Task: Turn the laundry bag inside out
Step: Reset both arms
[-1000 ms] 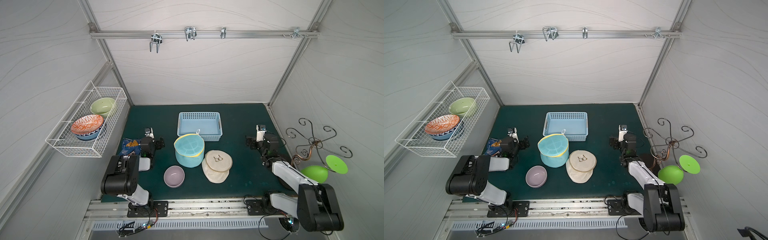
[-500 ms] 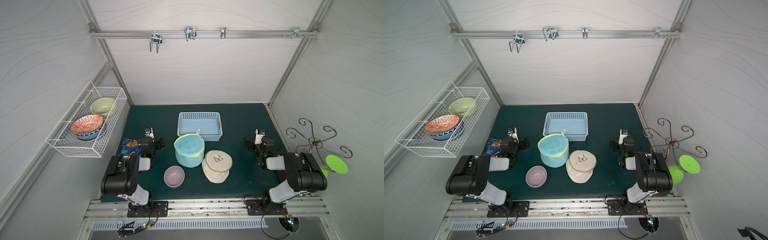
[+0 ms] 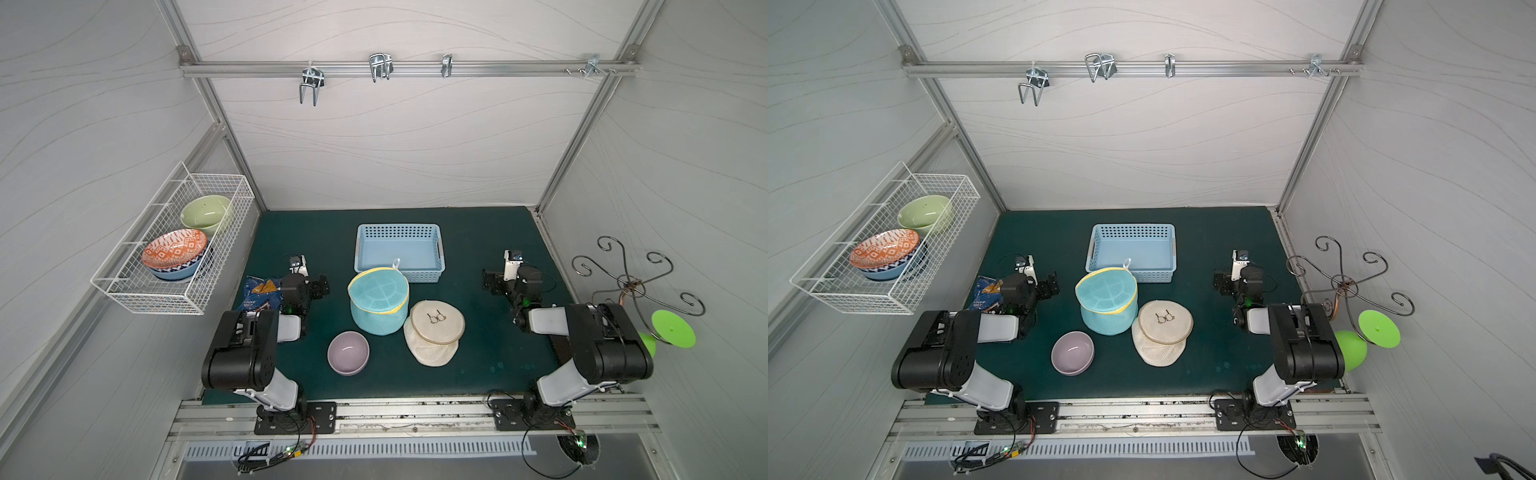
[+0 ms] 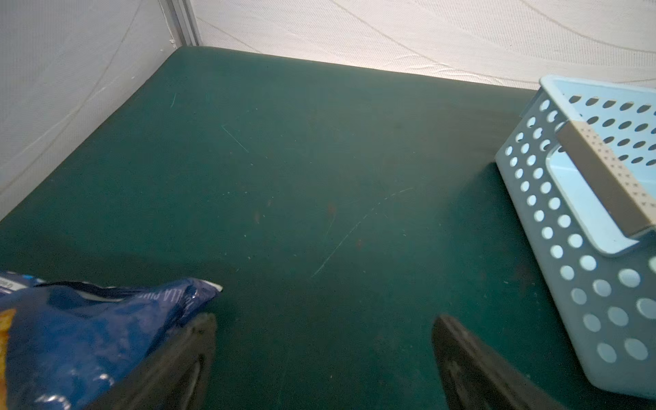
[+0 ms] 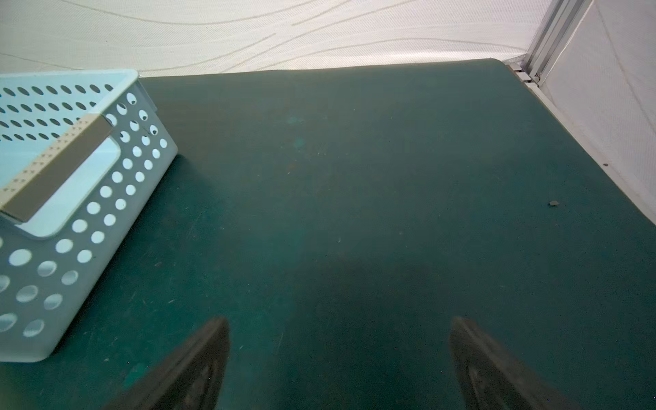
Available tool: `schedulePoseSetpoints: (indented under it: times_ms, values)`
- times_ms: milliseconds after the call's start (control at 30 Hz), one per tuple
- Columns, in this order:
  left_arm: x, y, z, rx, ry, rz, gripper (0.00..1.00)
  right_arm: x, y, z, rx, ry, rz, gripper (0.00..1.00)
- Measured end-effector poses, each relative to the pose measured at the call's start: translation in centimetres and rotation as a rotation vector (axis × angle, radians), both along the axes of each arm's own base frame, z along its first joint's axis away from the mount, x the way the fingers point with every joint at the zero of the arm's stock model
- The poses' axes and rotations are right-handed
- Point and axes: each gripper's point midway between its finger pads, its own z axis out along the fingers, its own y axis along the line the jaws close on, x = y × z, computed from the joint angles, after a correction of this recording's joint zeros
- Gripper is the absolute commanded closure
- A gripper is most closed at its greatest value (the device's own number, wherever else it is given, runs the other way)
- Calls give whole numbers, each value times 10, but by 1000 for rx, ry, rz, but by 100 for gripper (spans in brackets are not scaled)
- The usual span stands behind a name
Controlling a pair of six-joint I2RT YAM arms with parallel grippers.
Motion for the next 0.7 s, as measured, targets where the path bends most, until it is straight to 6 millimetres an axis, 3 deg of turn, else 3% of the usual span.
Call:
schedulePoseSetpoints:
  times_ms: [700]
  values:
    - [0,0,0,0,0,0,1,0,-1,-1,-9,2,-3,1]
